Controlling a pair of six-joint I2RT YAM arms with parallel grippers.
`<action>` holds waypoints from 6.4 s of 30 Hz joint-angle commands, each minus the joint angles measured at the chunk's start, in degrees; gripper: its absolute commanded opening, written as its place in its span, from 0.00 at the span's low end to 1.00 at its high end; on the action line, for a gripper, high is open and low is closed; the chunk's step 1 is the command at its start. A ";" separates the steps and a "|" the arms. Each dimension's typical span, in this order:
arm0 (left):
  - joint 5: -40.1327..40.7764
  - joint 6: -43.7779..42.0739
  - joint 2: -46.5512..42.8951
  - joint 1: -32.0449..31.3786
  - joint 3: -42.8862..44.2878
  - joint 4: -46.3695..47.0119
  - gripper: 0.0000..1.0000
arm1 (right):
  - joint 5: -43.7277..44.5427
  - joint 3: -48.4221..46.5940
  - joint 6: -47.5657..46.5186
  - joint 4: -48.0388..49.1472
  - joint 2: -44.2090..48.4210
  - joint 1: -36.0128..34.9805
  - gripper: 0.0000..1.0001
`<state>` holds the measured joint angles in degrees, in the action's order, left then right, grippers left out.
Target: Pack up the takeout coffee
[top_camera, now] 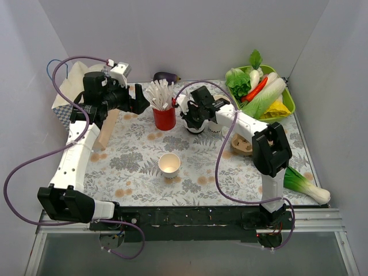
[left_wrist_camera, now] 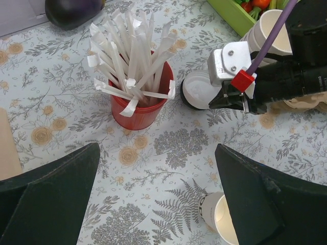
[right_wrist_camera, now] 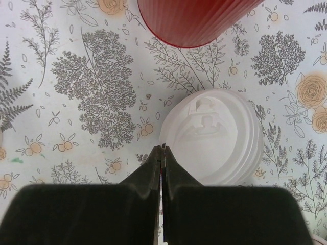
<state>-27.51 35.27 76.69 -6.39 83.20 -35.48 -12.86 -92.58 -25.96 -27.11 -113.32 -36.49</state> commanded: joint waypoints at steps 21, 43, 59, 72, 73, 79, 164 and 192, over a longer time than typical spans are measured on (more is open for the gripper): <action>-10.90 -13.73 -16.83 -1.52 -18.68 -0.37 0.98 | -38.18 -13.85 -2.89 -30.36 9.61 2.65 0.01; -15.74 -16.37 -25.01 -1.96 -24.49 -4.15 0.98 | -64.56 9.87 33.51 3.55 14.09 1.95 0.01; -18.46 -13.65 -26.95 -2.04 -30.64 -5.83 0.98 | -66.59 27.72 77.02 56.91 12.95 -0.69 0.01; -20.13 -10.57 -24.66 -2.04 -34.95 -0.11 0.98 | -65.98 24.28 75.88 49.27 7.85 -0.95 0.01; -20.04 -10.05 -24.39 -2.04 -34.95 0.76 0.98 | -65.98 24.37 75.79 48.65 7.50 -0.95 0.01; -20.92 -7.23 -21.76 -2.13 -35.91 4.63 0.98 | -65.62 24.99 75.79 47.77 6.53 -0.95 0.01; -23.82 -1.08 -14.90 -6.61 -44.00 18.79 0.98 | -52.79 17.96 50.48 20.79 5.04 0.46 0.32; -22.50 -3.80 -14.19 -9.95 -44.70 17.73 0.95 | -51.21 19.71 47.93 19.64 6.00 0.46 0.34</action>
<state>-49.93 32.84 63.61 -15.75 38.72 -17.56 -64.27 -73.21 23.49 -7.20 -110.17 -35.77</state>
